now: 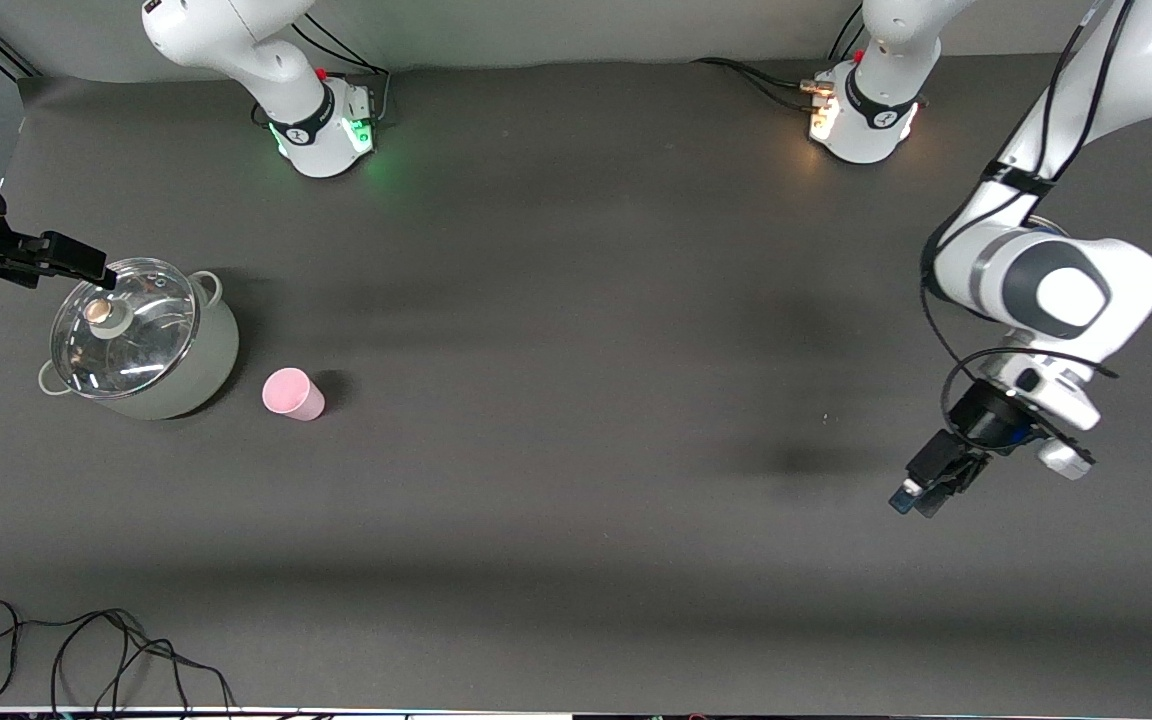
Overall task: Transfer pink cup from left to right arm
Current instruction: 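Release the cup and raise the right gripper while the left gripper withdraws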
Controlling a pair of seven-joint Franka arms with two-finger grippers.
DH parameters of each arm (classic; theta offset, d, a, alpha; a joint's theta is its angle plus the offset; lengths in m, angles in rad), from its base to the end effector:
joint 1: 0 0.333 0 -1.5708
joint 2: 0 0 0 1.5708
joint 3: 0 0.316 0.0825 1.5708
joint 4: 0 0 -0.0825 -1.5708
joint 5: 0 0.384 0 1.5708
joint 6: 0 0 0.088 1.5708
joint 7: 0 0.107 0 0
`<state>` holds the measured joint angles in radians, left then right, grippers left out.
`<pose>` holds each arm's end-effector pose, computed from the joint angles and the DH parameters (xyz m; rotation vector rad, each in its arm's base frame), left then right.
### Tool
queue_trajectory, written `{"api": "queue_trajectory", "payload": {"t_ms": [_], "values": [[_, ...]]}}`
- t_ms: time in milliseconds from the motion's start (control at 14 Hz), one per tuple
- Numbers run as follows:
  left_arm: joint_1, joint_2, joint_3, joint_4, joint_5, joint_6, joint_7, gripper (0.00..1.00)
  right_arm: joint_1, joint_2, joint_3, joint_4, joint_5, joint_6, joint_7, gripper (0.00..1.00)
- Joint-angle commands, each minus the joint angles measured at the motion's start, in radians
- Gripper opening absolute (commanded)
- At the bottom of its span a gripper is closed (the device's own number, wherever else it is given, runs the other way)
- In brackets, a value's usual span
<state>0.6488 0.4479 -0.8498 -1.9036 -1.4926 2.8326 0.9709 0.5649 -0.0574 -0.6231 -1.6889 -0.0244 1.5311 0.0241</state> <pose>0.6391 -0.0342 0.3537 2.1104 0.4065 0.8081 0.5307 -0.0419 0.5911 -3.1234 0.1239 0.1736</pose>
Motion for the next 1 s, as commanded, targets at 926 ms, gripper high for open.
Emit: {"api": "queue_trajectory", "payload": {"t_ms": [926], "values": [[-0.052, -0.281, 0.218, 0.172, 1.554, -1.079, -0.908, 1.0, -0.614, -0.012, 0.615, -0.006, -0.015, -0.014, -0.024, 1.0]]}}
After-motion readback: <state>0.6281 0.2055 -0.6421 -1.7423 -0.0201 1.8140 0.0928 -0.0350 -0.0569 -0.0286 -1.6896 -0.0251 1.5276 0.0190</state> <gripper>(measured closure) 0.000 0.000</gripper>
